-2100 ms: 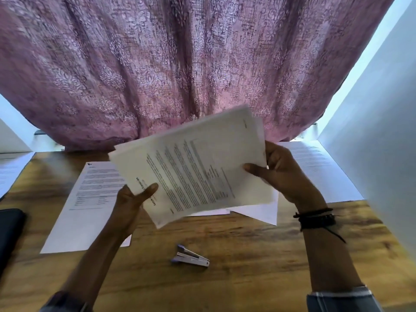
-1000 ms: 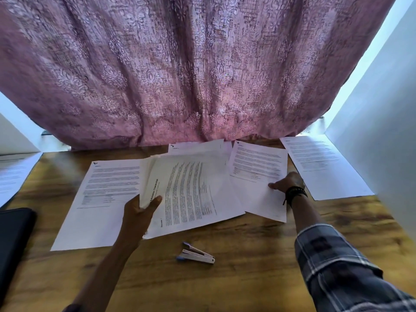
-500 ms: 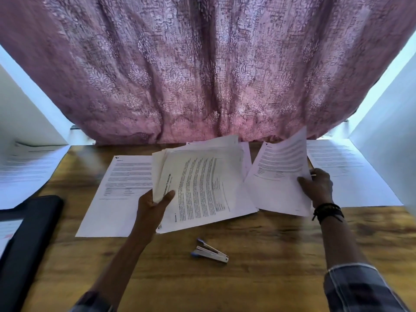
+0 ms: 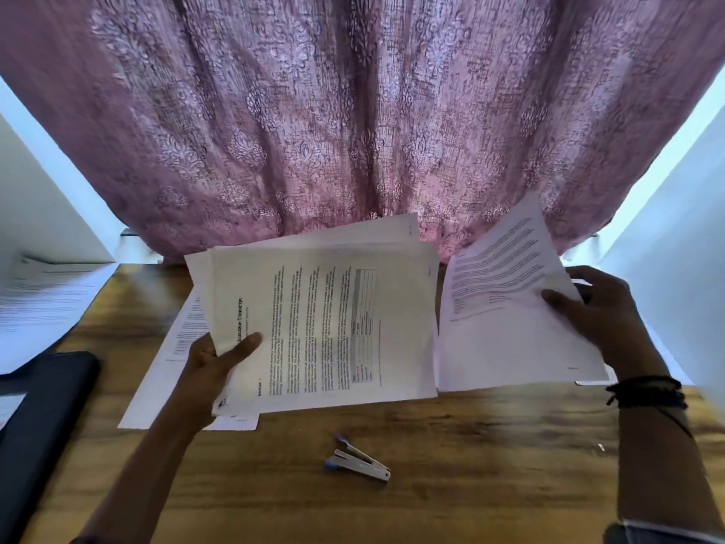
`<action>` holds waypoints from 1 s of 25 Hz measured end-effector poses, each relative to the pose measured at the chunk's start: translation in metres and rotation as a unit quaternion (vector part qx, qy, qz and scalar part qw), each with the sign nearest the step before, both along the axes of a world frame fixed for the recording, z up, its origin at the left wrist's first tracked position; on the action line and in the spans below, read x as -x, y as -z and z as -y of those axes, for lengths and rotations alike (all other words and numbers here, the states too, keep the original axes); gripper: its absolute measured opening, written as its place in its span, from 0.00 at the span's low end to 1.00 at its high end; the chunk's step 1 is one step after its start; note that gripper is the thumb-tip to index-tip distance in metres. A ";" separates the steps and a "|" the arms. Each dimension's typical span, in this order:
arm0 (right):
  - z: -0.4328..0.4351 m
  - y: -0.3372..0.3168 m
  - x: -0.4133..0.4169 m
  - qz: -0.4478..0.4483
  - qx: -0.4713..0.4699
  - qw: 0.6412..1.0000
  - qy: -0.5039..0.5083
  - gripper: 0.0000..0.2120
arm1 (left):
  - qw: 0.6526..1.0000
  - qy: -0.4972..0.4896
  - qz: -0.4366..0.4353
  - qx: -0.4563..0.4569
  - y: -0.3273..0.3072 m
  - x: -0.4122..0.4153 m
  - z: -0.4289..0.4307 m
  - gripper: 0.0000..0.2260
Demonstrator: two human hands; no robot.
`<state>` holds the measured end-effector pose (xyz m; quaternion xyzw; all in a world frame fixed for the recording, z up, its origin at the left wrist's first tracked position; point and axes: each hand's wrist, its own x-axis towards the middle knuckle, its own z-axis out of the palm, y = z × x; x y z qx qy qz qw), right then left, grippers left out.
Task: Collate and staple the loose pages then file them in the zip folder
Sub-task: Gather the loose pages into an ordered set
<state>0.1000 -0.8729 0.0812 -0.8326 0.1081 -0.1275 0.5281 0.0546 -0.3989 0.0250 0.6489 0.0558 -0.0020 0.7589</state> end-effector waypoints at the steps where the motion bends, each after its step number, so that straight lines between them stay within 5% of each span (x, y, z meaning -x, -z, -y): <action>1: 0.002 -0.006 0.001 -0.001 0.014 1.000 -0.016 0.10 | 1.000 0.009 -0.002 -0.009 -0.003 0.000 -0.003 0.35; 5: -0.003 -0.019 0.004 -0.025 -0.001 0.997 -0.079 0.12 | 0.998 0.056 -0.011 -0.017 -0.015 0.002 -0.005 0.42; 10: -0.024 -0.005 0.004 -0.087 -0.116 0.975 -0.168 0.16 | 0.992 0.124 -0.016 -0.034 -0.022 0.002 -0.002 0.36; 13: -0.037 0.000 -0.005 -0.102 -0.112 0.951 -0.270 0.21 | 0.985 0.165 -0.038 -0.032 -0.024 -0.005 -0.004 0.21; 16: -0.051 0.000 -0.015 -0.123 -0.123 0.918 -0.357 0.24 | 0.980 0.190 -0.038 -0.039 -0.027 -0.013 -0.002 0.25; 20: -0.071 -0.002 -0.033 -0.122 -0.032 0.925 -0.359 0.15 | 0.976 0.207 -0.042 -0.060 -0.024 -0.023 0.001 0.22; 23: -0.087 -0.007 -0.043 -0.199 -0.095 0.909 -0.352 0.19 | 0.970 0.223 -0.047 -0.086 -0.020 -0.026 0.007 0.24; 25: -0.079 0.003 -0.046 -0.160 -0.132 0.902 -0.379 0.08 | 0.971 0.215 -0.042 -0.096 -0.018 -0.025 0.011 0.27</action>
